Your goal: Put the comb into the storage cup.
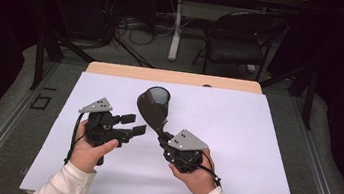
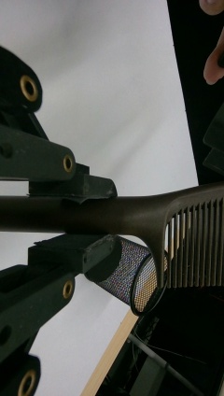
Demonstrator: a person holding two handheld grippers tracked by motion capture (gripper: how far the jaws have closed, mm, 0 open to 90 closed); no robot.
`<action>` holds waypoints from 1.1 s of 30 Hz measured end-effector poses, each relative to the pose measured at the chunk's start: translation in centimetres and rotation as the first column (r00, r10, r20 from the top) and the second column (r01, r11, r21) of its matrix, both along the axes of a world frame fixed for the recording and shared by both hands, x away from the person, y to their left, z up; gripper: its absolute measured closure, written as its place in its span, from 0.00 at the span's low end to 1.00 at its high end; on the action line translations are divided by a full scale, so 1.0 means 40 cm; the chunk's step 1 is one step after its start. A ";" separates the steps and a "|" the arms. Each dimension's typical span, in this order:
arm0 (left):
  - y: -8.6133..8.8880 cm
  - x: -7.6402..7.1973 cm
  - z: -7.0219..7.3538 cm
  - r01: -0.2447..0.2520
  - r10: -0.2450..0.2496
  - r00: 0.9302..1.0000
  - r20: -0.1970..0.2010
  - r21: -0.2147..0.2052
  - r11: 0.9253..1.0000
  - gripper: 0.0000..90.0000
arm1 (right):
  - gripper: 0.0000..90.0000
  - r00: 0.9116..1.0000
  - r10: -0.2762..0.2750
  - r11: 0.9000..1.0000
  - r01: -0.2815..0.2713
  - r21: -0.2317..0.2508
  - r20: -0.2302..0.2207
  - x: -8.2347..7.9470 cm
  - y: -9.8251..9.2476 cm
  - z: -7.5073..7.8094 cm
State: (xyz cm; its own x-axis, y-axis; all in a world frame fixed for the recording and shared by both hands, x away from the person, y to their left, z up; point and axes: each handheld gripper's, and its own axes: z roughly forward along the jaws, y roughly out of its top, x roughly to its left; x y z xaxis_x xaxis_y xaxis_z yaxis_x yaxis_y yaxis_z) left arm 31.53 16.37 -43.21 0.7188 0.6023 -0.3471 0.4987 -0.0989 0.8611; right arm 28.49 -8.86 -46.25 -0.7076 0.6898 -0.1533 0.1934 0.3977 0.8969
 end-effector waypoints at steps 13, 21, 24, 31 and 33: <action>-0.029 0.007 -0.003 0.014 -0.015 0.999 -0.028 -0.021 1.000 0.49 | 0.81 1.000 0.003 1.000 -0.003 0.002 0.002 -0.001 0.003 -0.001; -0.035 0.010 0.000 0.024 -0.026 0.998 -0.056 -0.037 0.999 0.54 | 0.81 1.000 0.005 1.000 -0.005 0.002 0.001 -0.003 0.006 -0.003; -0.039 0.010 -0.002 0.017 -0.021 0.997 -0.071 -0.051 0.999 0.54 | 0.81 1.000 0.008 1.000 -0.008 0.002 0.003 -0.004 0.007 -0.004; -0.044 0.014 -0.004 -0.002 -0.006 0.995 -0.095 -0.082 0.997 0.57 | 0.81 1.000 0.009 1.000 -0.009 0.006 0.001 -0.005 0.009 -0.005; -0.046 0.016 -0.005 -0.006 -0.003 0.995 -0.103 -0.094 0.996 0.57 | 0.81 1.000 0.009 1.000 -0.009 0.007 0.001 -0.005 0.009 -0.006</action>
State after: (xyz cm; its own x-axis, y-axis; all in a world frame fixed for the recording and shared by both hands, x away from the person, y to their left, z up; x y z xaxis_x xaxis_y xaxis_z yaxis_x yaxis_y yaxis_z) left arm 32.17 14.53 -43.42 0.6755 0.5647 -0.4742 0.5852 -0.0193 0.8107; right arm 28.28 -8.51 -46.48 -0.7140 0.6841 -0.1489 0.1891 0.3932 0.8998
